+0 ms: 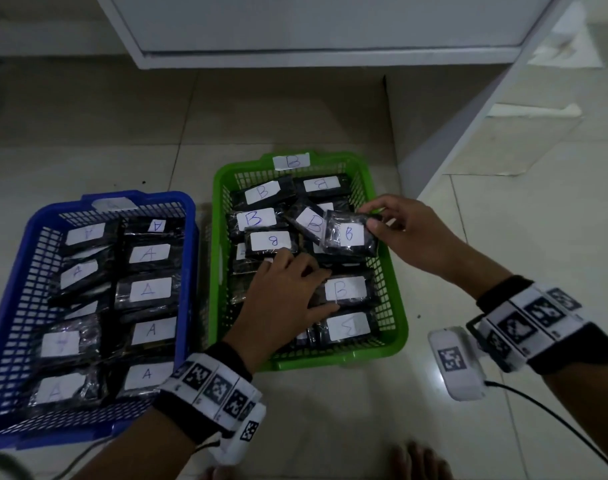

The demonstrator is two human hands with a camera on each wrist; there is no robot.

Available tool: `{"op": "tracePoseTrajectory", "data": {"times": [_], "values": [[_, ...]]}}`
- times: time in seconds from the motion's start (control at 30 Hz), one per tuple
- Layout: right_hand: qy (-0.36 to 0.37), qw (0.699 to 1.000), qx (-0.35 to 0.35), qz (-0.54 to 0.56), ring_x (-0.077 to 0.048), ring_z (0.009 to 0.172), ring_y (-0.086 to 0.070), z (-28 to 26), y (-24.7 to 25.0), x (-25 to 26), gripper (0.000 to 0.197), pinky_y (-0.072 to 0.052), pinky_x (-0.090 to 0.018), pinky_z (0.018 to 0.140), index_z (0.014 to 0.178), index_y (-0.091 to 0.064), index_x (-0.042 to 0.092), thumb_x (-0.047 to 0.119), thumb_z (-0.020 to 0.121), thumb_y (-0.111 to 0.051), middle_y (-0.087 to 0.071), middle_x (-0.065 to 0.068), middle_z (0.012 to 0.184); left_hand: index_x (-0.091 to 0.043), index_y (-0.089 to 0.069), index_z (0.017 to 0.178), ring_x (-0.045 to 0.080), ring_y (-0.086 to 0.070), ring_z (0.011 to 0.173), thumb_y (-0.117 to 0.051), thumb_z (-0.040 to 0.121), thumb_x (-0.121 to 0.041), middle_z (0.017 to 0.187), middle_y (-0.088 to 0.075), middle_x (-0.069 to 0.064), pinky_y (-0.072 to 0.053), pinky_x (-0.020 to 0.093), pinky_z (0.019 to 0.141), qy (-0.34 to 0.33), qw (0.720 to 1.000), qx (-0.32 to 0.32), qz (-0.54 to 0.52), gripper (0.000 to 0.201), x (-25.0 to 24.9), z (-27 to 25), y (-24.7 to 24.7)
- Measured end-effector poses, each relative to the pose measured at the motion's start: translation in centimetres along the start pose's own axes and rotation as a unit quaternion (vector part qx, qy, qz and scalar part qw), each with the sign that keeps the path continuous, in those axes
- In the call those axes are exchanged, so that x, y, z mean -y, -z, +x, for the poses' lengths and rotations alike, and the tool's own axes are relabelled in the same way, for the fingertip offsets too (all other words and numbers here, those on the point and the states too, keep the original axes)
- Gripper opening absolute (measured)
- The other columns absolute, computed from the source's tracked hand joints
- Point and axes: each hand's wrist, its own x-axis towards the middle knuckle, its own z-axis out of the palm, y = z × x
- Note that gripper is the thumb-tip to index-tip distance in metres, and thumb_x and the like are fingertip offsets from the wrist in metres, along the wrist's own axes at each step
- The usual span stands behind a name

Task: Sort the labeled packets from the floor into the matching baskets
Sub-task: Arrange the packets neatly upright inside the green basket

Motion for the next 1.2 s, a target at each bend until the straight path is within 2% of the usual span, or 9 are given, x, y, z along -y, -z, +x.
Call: {"op": "tracePoseTrajectory", "data": {"times": [0.17,0.27,0.33,0.5,0.63,0.8,0.97,1.07,1.2], "values": [[0.006,1.000,-0.005,-0.016,0.015,0.067,-0.055,-0.1,0.1,-0.3,0.019,-0.037,-0.005,0.059,0.107,-0.062,0.030,0.018,0.092,-0.061,-0.063,0.011,0.087,-0.031,-0.066,0.118,0.009,-0.059,0.097,-0.046,0.097,-0.063,0.106,-0.069,-0.012,-0.052,0.036,0.087,0.107,0.978,-0.110,-0.143,0.043,2.5,-0.6,3.0],[0.022,1.000,0.014,-0.007,0.020,0.069,-0.054,-0.3,-0.6,0.5,0.019,-0.037,-0.002,0.059,0.107,-0.062,0.027,0.015,0.092,-0.061,-0.062,0.016,0.088,-0.028,-0.062,0.128,0.001,-0.066,0.078,-0.057,0.099,-0.041,0.097,-0.068,-0.019,-0.055,0.015,0.068,0.170,0.905,-0.193,-0.338,0.032,3.5,-1.5,4.8],[0.039,0.998,0.030,0.029,0.017,0.073,-0.057,-0.3,-1.3,1.8,0.018,-0.041,-0.003,0.062,0.108,-0.063,0.023,0.015,0.092,-0.061,-0.064,0.015,0.091,-0.032,-0.053,0.139,-0.002,-0.067,0.091,-0.063,0.096,-0.040,0.109,-0.067,-0.021,-0.053,0.010,0.071,0.176,0.862,-0.119,-0.460,0.045,3.1,-1.6,5.5],[0.053,0.989,0.079,0.111,-0.006,0.080,-0.069,-0.3,-3.2,4.0,0.024,-0.056,-0.019,0.071,0.118,-0.060,0.026,0.021,0.094,-0.059,-0.072,0.004,0.095,-0.030,-0.061,0.124,0.006,-0.071,0.089,-0.072,0.091,-0.025,0.097,-0.075,-0.008,-0.054,0.019,0.078,0.208,0.809,-0.090,-0.542,0.036,2.8,-1.4,5.3],[0.049,0.999,-0.007,0.013,0.003,0.074,-0.062,1.3,-3.1,2.5,0.012,-0.044,-0.002,0.064,0.103,-0.064,0.023,0.022,0.091,-0.064,-0.069,0.008,0.089,-0.032,-0.058,0.127,0.023,-0.068,0.087,-0.062,0.097,-0.018,0.094,-0.074,-0.009,-0.054,0.040,0.075,0.296,0.732,-0.183,-0.586,0.033,5.0,-2.3,4.8],[0.070,0.991,-0.011,-0.111,-0.009,0.078,-0.059,2.7,-5.2,1.2,0.032,-0.049,-0.022,0.070,0.101,-0.066,0.017,0.035,0.077,-0.076,-0.063,0.002,0.091,-0.036,-0.058,0.133,0.014,-0.067,0.101,-0.052,0.103,-0.022,0.123,-0.068,-0.003,-0.056,0.043,0.089,0.299,0.761,-0.231,-0.527,0.034,6.9,-3.8,4.2],[0.075,0.977,0.017,-0.199,-0.022,0.101,-0.053,2.6,-6.7,1.6,0.052,-0.048,-0.032,0.083,0.118,-0.060,0.014,0.039,0.076,-0.075,-0.057,-0.005,0.109,-0.033,-0.064,0.122,0.015,-0.071,0.093,-0.070,0.091,-0.026,0.101,-0.075,-0.007,-0.059,0.036,0.083,0.228,0.831,-0.126,-0.491,0.032,8.0,-6.2,5.0],[0.150,0.956,-0.018,-0.250,-0.018,0.097,-0.051,2.0,-6.9,2.3,0.033,-0.049,-0.036,0.079,0.104,-0.064,0.017,0.035,0.078,-0.072,-0.057,0.000,0.101,-0.029,-0.062,0.119,0.018,-0.069,0.080,-0.073,0.089,-0.025,0.091,-0.076,-0.003,-0.057,0.030,0.071,0.224,0.838,-0.130,-0.481,0.032,8.2,-7.0,5.3],[0.146,0.959,0.225,-0.088,0.002,0.066,-0.061,0.6,-8.6,4.2,0.012,-0.046,-0.011,0.059,0.084,-0.073,0.021,0.031,0.079,-0.078,-0.068,0.011,0.077,-0.024,-0.060,0.121,0.015,-0.068,0.079,-0.071,0.090,-0.018,0.086,-0.076,-0.003,-0.053,0.019,0.074,0.230,0.827,-0.099,-0.504,0.033,8.7,-7.6,5.2]]}}
